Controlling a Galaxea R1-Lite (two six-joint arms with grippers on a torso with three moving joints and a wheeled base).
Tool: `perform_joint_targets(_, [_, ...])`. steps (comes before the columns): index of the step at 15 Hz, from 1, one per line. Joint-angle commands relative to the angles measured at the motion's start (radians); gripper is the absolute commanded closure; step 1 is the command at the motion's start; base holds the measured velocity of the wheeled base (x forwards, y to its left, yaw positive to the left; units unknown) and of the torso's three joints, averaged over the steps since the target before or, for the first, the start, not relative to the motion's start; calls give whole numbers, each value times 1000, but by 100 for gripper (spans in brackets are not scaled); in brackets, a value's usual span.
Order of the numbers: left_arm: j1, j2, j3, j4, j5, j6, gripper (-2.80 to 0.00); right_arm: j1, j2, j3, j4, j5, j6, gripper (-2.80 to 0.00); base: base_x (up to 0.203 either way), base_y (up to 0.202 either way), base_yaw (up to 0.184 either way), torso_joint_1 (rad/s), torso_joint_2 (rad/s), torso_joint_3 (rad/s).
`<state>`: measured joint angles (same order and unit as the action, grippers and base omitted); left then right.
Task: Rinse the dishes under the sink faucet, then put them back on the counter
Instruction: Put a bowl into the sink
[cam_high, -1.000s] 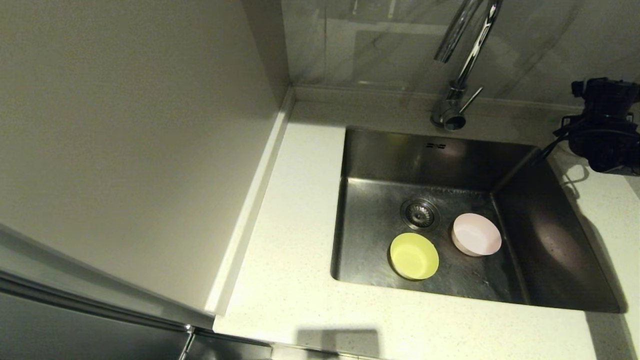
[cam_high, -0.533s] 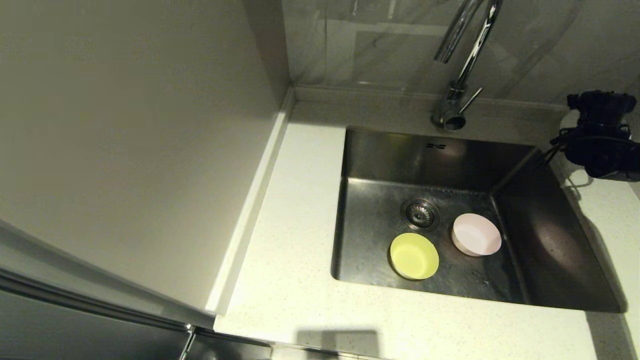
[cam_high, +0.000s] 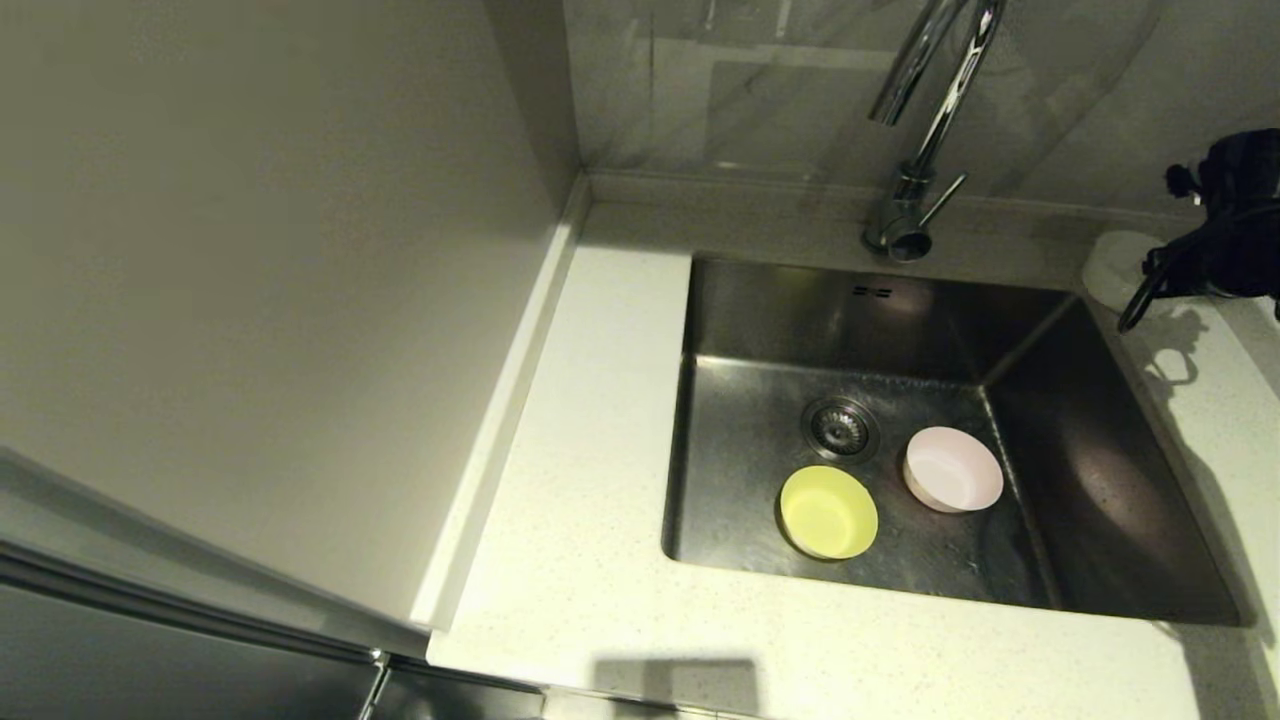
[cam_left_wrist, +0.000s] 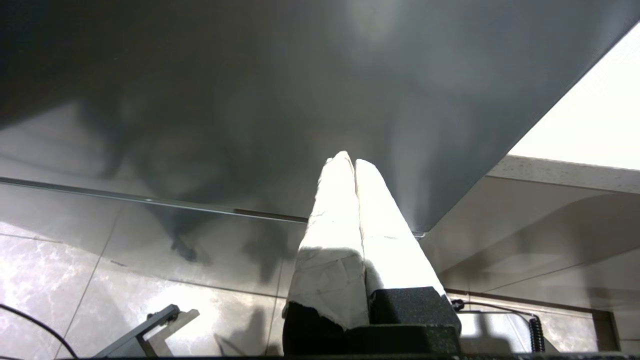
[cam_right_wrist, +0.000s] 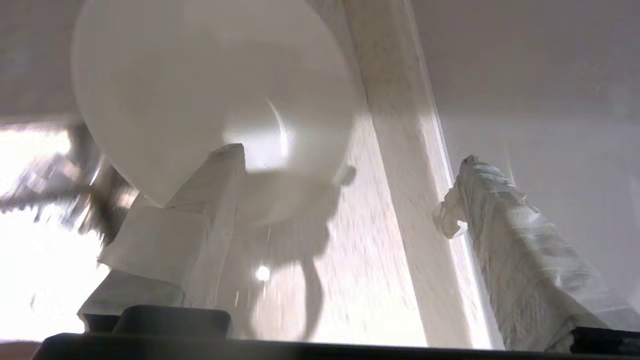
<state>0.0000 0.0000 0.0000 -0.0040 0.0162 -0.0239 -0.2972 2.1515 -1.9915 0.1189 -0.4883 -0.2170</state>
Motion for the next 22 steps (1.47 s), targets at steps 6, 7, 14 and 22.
perform_joint_targets(6, [0, -2, 0, -1, 1, -1, 0, 12, -80, -1, -61, 43, 72, -280, 0, 0, 0, 0, 0, 0])
perform_joint_targets(7, [0, -2, 0, -1, 1, -1, 0, 21, -93, -1, -61, 62, 67, -280, 0, 0, 0, 0, 0, 0])
perform_joint_targets(14, [0, -2, 0, -1, 1, -1, 0, 59, -244, -1, 298, 264, -179, -280, 0, 0, 0, 0, 0, 0])
perform_joint_targets(22, [0, -2, 0, -1, 1, -1, 0, 53, -141, 0, 142, 281, -230, -280, 0, 0, 0, 0, 0, 0])
